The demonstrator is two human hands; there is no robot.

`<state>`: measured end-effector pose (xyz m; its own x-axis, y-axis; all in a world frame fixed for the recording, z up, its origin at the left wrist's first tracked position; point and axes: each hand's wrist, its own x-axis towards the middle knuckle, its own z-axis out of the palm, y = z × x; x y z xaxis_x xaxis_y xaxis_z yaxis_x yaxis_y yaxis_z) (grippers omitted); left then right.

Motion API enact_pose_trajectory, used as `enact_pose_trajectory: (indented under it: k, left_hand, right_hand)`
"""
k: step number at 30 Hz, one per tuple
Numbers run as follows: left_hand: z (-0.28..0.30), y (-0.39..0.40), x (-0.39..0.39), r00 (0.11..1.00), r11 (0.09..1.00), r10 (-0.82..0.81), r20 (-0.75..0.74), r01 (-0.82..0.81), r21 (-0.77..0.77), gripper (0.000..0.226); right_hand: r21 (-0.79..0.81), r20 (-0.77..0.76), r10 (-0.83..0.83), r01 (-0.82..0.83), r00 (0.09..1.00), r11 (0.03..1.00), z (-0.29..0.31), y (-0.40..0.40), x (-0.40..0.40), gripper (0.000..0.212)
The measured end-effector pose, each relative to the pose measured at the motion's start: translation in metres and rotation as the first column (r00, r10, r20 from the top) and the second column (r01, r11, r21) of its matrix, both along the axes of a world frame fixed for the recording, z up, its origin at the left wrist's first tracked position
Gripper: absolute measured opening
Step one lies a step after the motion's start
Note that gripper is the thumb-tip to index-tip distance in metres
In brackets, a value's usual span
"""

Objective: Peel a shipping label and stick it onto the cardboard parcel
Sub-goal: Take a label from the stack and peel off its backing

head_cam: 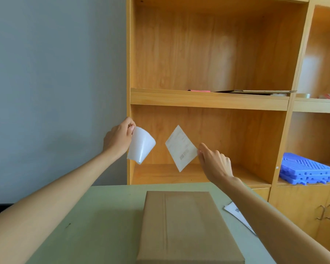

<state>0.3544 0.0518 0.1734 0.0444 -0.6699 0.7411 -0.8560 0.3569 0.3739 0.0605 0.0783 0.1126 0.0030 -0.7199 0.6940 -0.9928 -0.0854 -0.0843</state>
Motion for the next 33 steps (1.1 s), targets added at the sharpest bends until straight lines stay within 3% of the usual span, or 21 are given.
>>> enact_pose_trajectory:
  k: [8, 15, 20, 33]
  left_hand:
    - [-0.034, -0.015, 0.037, 0.996, 0.993, 0.046, 0.073, -0.054, 0.110, 0.019]
    - [-0.082, -0.019, 0.073, 0.914, 0.950, 0.137, 0.381, -0.230, 0.211, 0.018]
    - [-0.103, -0.022, 0.086, 0.841, 0.893, 0.149, 0.521, -0.341, 0.295, 0.022]
    - [-0.099, -0.022, 0.057, 0.742, 0.915, 0.187, 0.643, -0.370, 0.161, 0.023]
  right_hand:
    - [0.018, -0.087, 0.073, -0.072, 0.994, 0.997, 0.005, -0.005, 0.041, 0.020]
    - [0.050, -0.076, 0.113, -0.109, 0.991, 0.993, -0.004, -0.012, 0.060, 0.015]
    - [0.057, -0.080, 0.119, -0.115, 0.990, 0.992, -0.006, -0.014, 0.064, 0.018]
    - [0.053, -0.077, 0.141, -0.137, 0.987, 0.989, -0.005, -0.009, 0.061, 0.019]
